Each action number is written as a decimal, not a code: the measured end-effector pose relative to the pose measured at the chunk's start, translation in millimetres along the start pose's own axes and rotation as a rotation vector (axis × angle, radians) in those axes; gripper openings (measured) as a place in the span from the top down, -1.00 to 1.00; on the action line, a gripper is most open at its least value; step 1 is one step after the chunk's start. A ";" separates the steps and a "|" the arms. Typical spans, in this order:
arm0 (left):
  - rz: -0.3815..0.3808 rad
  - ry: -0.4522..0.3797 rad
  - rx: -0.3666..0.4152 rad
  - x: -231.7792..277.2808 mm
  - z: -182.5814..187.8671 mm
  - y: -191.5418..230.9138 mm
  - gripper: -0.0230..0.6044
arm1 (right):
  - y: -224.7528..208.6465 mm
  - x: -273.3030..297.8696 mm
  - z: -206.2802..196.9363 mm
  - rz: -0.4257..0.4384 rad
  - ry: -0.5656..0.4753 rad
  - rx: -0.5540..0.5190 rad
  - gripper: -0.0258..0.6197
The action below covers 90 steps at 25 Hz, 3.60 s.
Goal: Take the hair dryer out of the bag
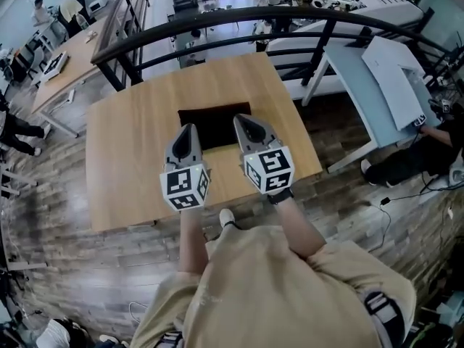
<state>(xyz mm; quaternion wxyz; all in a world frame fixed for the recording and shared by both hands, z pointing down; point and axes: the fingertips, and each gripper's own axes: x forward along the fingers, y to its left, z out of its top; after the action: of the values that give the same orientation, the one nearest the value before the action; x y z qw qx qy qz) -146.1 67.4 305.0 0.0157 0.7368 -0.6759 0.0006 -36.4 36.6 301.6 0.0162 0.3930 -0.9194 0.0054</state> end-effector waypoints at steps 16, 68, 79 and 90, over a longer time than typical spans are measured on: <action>-0.124 0.065 0.000 56.5 -27.3 64.6 0.90 | 18.4 84.4 -21.1 -0.031 0.065 -0.048 0.90; -0.749 0.869 0.820 272.3 -343.4 -29.2 0.40 | -234.0 131.3 -192.4 -0.163 0.358 0.198 0.89; -0.694 0.852 0.732 263.5 -324.3 -17.7 0.83 | -243.1 133.0 -220.2 -0.113 0.419 0.222 0.89; -0.651 0.812 0.614 247.2 -302.6 13.6 0.83 | -223.5 138.1 -254.8 0.178 0.468 0.190 0.89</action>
<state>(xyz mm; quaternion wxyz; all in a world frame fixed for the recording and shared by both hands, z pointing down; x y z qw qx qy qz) -132.1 -172.7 613.2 0.0583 0.8176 -0.3244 0.4721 36.3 -211.8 560.3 0.1907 0.2986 -0.9169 0.1835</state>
